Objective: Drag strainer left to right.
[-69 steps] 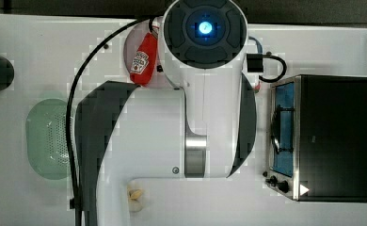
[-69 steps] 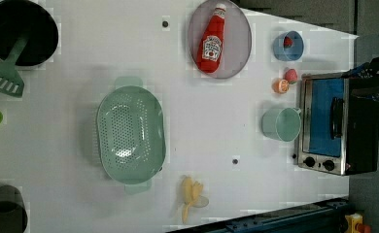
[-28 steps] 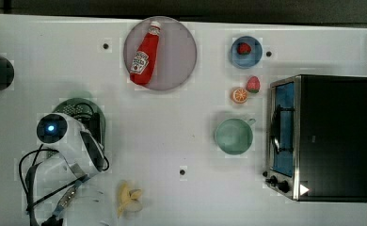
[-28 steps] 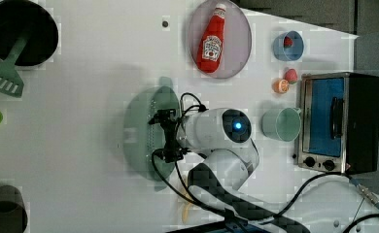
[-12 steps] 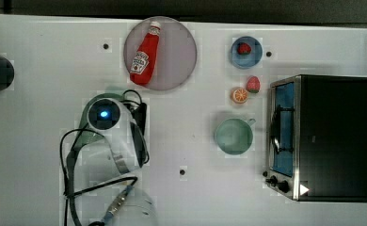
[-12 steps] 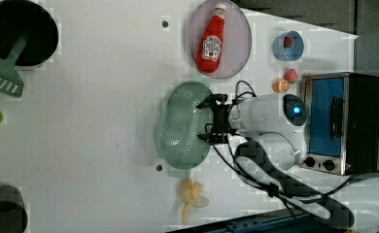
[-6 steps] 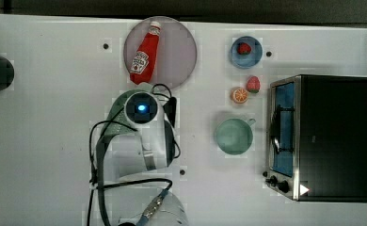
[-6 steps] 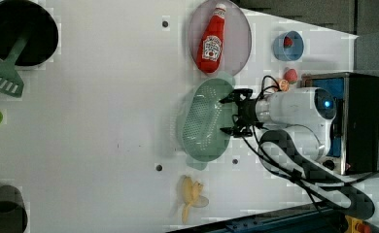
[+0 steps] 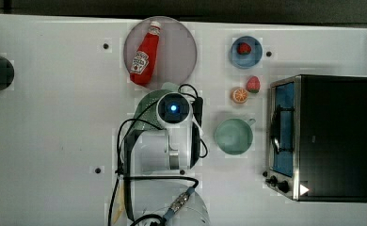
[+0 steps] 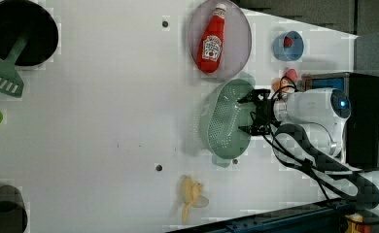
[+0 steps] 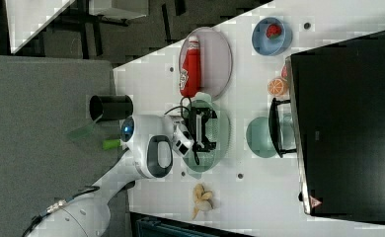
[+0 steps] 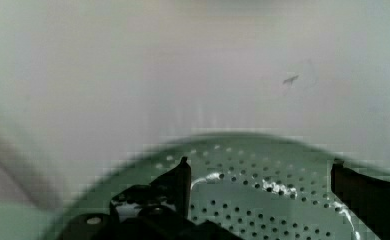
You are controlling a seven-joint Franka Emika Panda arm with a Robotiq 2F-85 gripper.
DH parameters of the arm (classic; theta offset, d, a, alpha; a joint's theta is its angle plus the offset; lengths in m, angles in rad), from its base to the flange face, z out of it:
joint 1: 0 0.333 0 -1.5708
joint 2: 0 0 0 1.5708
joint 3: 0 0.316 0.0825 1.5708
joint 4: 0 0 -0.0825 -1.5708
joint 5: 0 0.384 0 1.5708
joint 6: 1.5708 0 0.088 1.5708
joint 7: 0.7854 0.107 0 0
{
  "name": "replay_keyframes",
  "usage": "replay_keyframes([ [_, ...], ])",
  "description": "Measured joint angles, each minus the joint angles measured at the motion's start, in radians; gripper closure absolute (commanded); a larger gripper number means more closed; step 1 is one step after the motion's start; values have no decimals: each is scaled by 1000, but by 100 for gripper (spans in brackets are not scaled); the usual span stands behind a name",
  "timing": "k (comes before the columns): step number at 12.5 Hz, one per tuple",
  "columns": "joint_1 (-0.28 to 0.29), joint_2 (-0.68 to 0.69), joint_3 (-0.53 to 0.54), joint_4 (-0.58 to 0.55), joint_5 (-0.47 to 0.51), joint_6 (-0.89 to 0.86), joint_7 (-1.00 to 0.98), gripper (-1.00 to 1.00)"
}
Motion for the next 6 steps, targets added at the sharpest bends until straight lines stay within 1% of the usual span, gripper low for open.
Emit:
replay_keyframes([
  [2, 5, 8, -20, 0, -14, 3, -23, -100],
  [4, 4, 6, -37, -2, -8, -14, -57, -100],
  [6, 3, 6, -54, -12, 5, 21, -118, -100],
])
